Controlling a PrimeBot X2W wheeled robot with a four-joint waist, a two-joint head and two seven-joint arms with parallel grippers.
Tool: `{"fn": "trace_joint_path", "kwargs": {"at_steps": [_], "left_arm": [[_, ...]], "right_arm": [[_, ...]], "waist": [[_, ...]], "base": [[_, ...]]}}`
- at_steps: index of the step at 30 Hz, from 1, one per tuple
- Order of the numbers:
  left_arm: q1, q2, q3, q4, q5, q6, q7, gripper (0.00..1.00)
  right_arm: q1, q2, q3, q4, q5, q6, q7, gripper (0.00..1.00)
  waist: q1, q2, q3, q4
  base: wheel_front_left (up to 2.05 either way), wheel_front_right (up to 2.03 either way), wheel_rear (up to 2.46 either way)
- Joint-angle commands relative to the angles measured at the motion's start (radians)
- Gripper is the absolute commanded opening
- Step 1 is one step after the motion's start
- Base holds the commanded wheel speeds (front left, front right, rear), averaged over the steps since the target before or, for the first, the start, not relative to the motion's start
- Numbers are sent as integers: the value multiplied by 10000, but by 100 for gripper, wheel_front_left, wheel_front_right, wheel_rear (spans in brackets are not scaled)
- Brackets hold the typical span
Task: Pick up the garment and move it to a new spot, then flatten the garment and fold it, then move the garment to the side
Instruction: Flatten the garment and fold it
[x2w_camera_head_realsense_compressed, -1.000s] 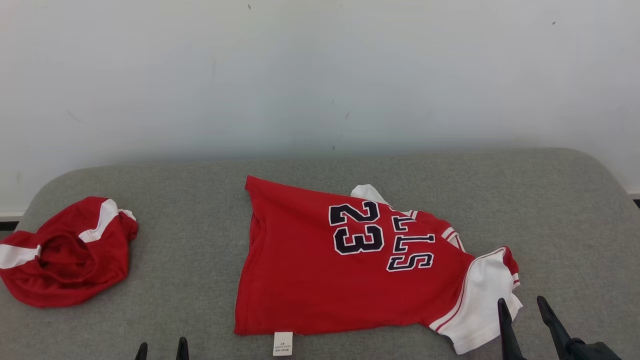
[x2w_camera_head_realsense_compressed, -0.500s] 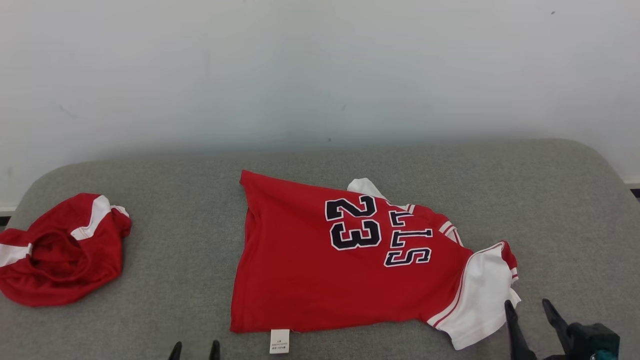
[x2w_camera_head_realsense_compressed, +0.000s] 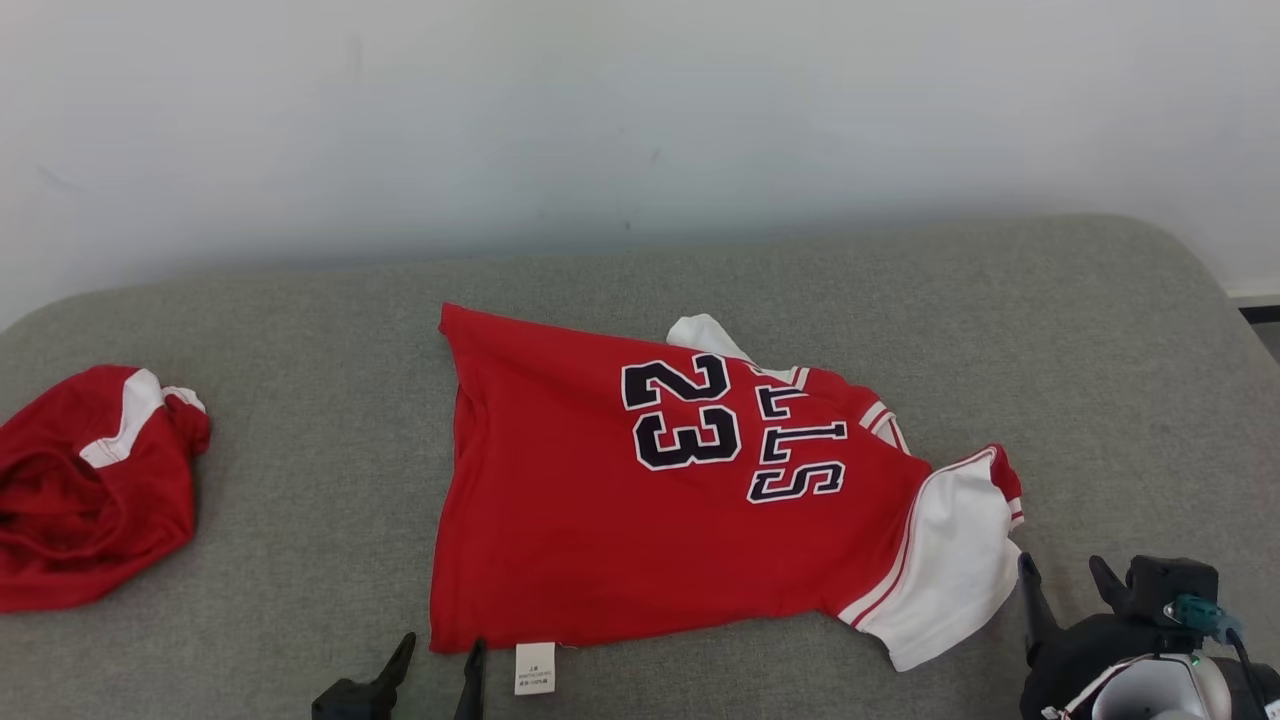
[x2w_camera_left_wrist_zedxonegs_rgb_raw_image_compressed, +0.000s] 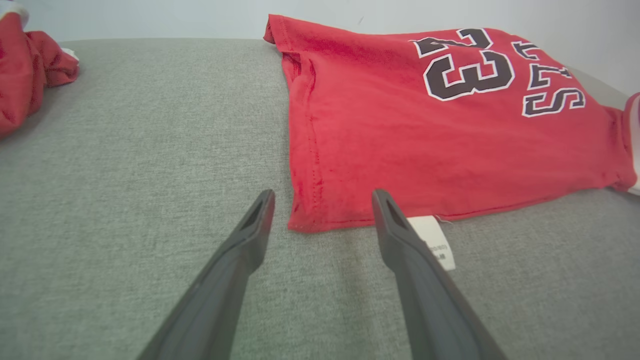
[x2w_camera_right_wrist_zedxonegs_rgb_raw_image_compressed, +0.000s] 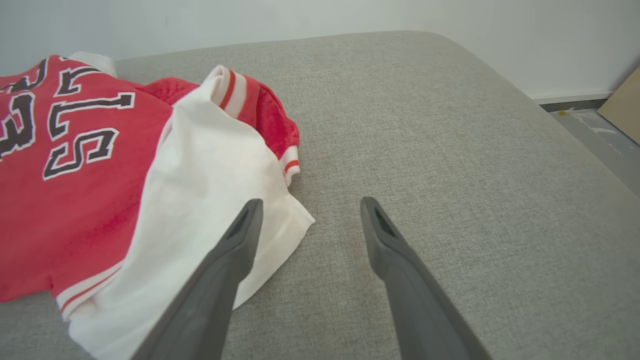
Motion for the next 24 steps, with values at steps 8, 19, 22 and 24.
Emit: {"fn": "trace_joint_path", "kwargs": {"at_steps": [8, 19, 22, 24], "left_arm": [[-778, -36, -14, 812, -126, 164, -31, 100], [-956, -71, -40, 713, -156, 303, -32, 100], [-999, -83, -85, 733, -199, 302, -31, 100], [-1005, -88, -123, 727, -231, 298, -31, 100]], "right_arm": [[-1265, -198, -47, 1680, -313, 9, -126, 100], [-2181, -255, 24, 3167, -419, 9, -372, 100], [-2367, -261, 180, 3484, -350, 9, -450, 100], [-2455, -288, 317, 3737, -274, 9, -416, 100]], "waist": [[-1, -1, 664, -96], [-1, -1, 1077, 27], [-1, -1, 1178, 82], [-1, -1, 1222, 124]], "base": [[0, 0, 0], [0, 0, 0], [0, 0, 0], [0, 0, 0]]}}
